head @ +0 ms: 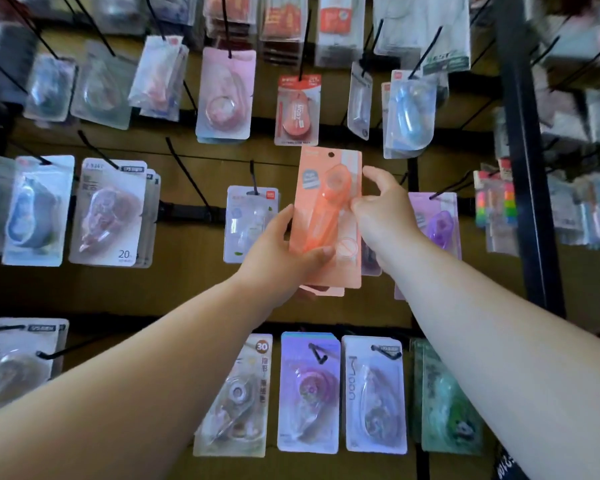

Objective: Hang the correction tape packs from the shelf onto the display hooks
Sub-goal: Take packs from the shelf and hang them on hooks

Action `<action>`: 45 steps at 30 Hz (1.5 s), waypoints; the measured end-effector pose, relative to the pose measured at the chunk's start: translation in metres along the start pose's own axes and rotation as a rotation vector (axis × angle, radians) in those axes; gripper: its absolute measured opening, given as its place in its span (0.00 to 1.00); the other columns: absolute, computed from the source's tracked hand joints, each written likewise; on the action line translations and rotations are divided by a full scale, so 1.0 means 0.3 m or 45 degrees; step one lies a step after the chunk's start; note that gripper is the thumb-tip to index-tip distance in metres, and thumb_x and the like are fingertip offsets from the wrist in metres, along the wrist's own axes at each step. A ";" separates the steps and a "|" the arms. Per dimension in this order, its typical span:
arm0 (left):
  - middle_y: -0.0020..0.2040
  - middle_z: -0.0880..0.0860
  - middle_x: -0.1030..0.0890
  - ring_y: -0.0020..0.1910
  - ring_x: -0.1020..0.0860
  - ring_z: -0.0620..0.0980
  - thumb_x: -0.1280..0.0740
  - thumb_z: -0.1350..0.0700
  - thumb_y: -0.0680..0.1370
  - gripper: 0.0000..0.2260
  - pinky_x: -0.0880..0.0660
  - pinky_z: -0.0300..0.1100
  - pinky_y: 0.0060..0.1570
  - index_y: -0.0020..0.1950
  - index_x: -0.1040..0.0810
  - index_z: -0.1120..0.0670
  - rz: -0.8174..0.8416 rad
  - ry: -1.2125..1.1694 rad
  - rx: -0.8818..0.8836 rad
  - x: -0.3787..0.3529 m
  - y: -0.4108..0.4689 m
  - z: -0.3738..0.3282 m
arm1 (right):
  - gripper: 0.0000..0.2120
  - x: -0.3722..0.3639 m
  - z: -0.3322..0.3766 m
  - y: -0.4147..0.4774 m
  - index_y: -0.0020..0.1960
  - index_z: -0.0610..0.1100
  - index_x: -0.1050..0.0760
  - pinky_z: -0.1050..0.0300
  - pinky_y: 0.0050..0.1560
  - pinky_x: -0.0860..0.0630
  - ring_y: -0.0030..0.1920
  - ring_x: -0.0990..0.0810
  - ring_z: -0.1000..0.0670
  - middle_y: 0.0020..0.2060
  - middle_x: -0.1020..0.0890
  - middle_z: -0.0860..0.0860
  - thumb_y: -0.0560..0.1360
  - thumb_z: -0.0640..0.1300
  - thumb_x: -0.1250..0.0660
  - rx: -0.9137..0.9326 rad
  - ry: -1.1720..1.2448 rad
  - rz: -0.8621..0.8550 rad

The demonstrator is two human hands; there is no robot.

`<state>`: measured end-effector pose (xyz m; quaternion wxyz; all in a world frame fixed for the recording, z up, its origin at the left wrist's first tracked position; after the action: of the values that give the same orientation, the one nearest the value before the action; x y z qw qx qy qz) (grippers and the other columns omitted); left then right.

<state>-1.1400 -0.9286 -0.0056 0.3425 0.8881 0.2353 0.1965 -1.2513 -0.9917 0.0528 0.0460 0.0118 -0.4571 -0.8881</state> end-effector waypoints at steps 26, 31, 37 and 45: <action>0.61 0.56 0.24 0.29 0.23 0.48 0.39 0.55 0.78 0.32 0.24 0.33 0.23 0.75 0.55 0.44 -0.037 0.197 0.167 -0.026 0.089 0.198 | 0.17 -0.087 -0.155 0.100 0.66 0.53 0.33 0.43 0.52 0.21 0.56 0.23 0.41 0.55 0.24 0.47 0.78 0.44 0.44 0.026 -0.218 0.047; 0.52 0.52 0.24 0.30 0.24 0.47 0.40 0.55 0.79 0.26 0.25 0.35 0.26 0.74 0.47 0.45 -0.044 0.232 0.142 -0.030 0.133 0.257 | 0.20 -0.115 -0.214 0.135 0.69 0.53 0.37 0.54 0.42 0.20 0.51 0.21 0.46 0.60 0.24 0.47 0.78 0.42 0.43 0.058 -0.293 0.142; 0.35 0.50 0.27 0.27 0.28 0.48 0.46 0.55 0.80 0.20 0.28 0.37 0.25 0.72 0.43 0.44 -0.050 0.290 0.110 -0.060 0.165 0.342 | 0.28 -0.127 -0.273 0.154 0.72 0.58 0.45 0.57 0.35 0.22 0.53 0.21 0.44 0.63 0.26 0.45 0.77 0.39 0.41 0.087 -0.394 0.183; 0.37 0.50 0.26 0.30 0.27 0.46 0.43 0.52 0.79 0.28 0.30 0.37 0.26 0.75 0.54 0.47 -0.096 0.331 0.163 -0.011 0.096 0.332 | 0.25 -0.115 -0.285 0.073 0.71 0.54 0.44 0.56 0.41 0.25 0.49 0.22 0.47 0.60 0.24 0.46 0.76 0.50 0.41 0.060 -0.702 0.242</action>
<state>-1.0839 -1.0006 -0.0545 0.2587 0.8658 0.3228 0.2815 -1.2102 -1.0705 0.0202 0.0026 -0.2718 -0.4718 -0.8387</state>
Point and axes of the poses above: each hand's wrist, its own y-axis towards the middle knuckle, its own x-axis out of the back of the hand, z = x × y, the point moved 8 cm from there along y, towards the middle knuckle
